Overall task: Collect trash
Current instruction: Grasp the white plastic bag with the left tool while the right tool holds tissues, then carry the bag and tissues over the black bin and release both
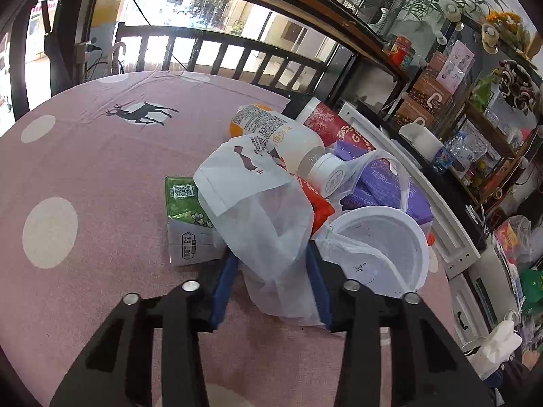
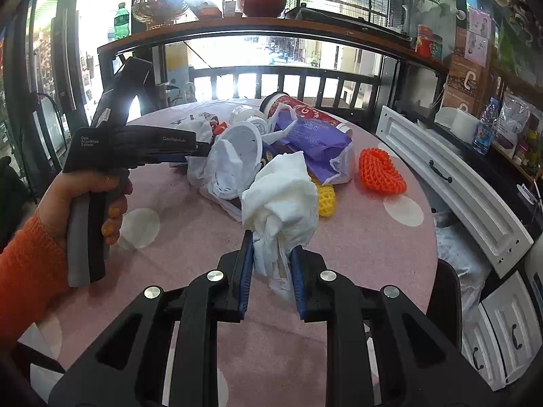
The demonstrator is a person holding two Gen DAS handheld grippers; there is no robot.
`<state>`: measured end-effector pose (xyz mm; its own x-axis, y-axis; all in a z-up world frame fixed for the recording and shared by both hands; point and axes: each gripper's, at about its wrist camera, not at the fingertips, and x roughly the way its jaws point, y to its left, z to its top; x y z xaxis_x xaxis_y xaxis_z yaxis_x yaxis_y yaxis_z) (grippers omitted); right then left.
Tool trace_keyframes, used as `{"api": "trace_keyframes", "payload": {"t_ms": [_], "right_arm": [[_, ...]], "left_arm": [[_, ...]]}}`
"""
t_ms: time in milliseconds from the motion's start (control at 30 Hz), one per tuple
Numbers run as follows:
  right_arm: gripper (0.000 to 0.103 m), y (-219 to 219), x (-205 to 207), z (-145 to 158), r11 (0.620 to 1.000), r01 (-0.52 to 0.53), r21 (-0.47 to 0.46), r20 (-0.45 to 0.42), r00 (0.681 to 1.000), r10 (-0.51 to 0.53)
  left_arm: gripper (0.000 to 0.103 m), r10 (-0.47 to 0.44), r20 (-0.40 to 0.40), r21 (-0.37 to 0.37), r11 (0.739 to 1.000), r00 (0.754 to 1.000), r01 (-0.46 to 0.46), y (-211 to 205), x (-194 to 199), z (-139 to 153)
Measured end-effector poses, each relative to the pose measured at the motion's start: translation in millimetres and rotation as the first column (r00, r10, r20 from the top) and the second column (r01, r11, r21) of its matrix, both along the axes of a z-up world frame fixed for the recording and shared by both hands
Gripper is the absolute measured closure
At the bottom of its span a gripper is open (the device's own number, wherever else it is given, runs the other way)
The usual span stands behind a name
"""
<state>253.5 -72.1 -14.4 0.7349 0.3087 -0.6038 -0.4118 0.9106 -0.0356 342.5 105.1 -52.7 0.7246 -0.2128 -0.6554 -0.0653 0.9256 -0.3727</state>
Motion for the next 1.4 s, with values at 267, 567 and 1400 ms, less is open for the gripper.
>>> {"api": "trace_keyframes", "payload": {"t_ms": [267, 567, 1400], "right_arm": [[0.082, -5.9, -0.5, -5.0, 0.999, 0.018, 0.029, -0.007, 1.0, -0.018], [0.082, -13.4, -3.7, -6.5, 0.999, 0.029, 0.04, -0.002, 1.0, -0.029], [0.082, -164.5, -51.1, 10.7, 0.941, 0.326, 0.085, 0.053, 0.942, -0.331]], "left_arm": [[0.098, 0.005, 0.085, 0.053, 0.999, 0.996, -0.01, 5.3, -24.6, 18.4], [0.099, -0.03, 0.274, 0.121, 0.993, 0.961, -0.004, 5.7, -76.9, 85.0], [0.099, -0.447, 0.385, 0.199, 0.895, 0.808, 0.4, -218.9, -73.4, 144.0]]}}
